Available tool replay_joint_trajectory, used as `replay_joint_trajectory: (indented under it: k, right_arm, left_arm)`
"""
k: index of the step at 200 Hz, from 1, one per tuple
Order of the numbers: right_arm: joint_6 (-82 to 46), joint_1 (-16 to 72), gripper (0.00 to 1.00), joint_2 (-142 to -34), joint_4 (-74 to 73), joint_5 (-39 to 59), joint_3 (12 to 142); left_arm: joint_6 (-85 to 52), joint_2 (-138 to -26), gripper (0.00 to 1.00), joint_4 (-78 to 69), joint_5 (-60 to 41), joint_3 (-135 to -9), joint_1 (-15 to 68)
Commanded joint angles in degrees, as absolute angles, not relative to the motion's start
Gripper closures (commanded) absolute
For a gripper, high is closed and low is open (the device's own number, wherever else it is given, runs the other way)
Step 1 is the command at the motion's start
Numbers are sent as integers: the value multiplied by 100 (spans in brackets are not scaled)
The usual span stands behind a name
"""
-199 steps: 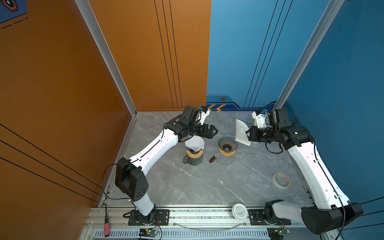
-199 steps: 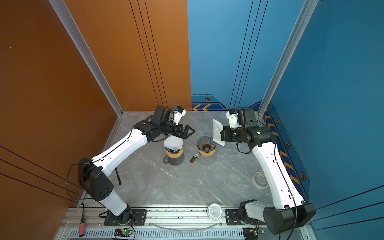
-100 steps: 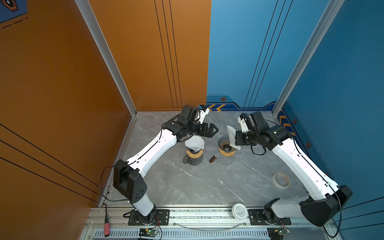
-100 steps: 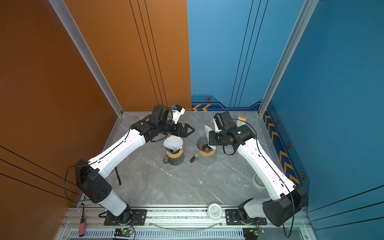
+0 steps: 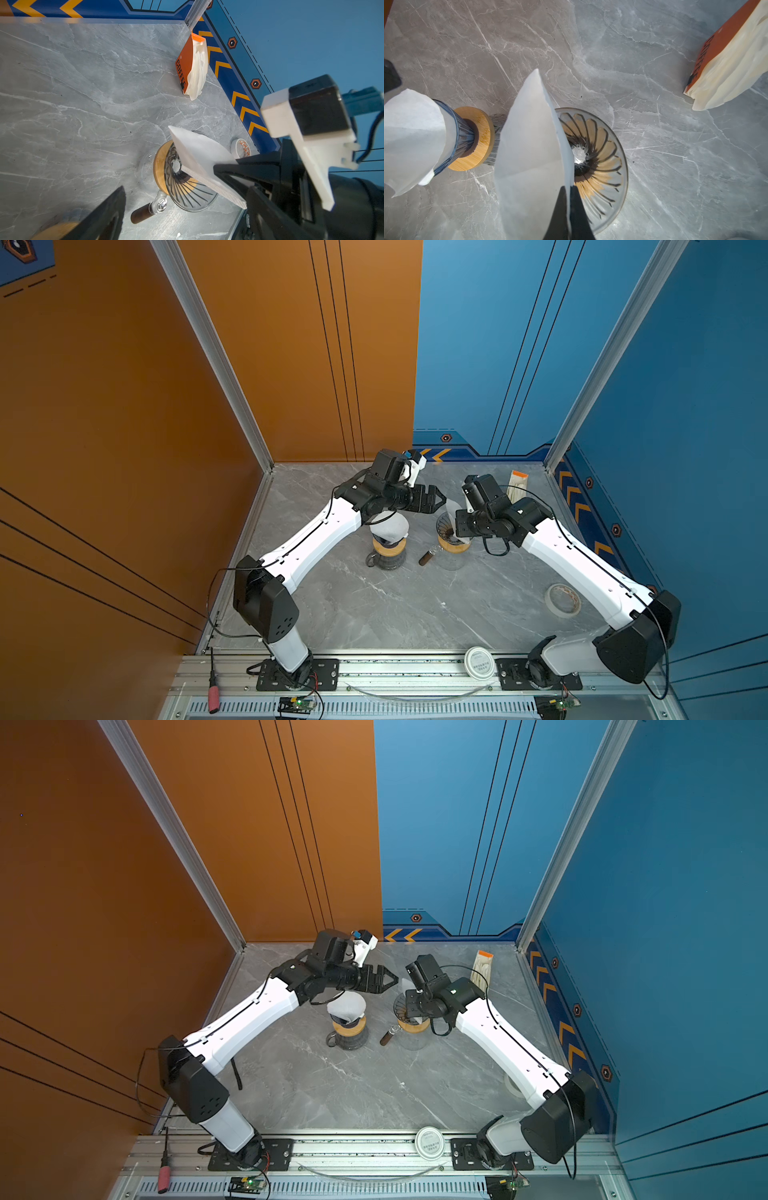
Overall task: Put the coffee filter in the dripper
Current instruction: 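Carry the held filter over the glass dripper with the right gripper, then lower the filter into the glass dripper and press it down with the right gripper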
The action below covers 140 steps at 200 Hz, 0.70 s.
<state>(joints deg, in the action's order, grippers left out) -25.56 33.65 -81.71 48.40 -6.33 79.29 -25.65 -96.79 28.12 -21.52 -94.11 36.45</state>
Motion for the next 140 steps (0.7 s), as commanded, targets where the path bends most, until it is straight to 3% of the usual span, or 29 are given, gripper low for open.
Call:
replay_joint_trajectory:
  k: [1,76,113,140]
  right_arm:
    - [-2680,3386,100,-8256,4643,-779,7810]
    - [-2701,3380,100,-8426,4598,-538,7787]
    - [-2683,3352,90,-8412,4602,-466,7822]
    - [-2584,3255,77,-8335,4681,-496,7937]
  left_arm:
    - [-2766,-9925,11,2910,-2218,-9553,3712]
    - [-2847,-10447,27,3003,-2382,-9689,3768]
    - [-2798,-10520,39,3070,-2458,-9729,3781]
    - [-2600,-10616,51,3300,-2524,-9830,3775]
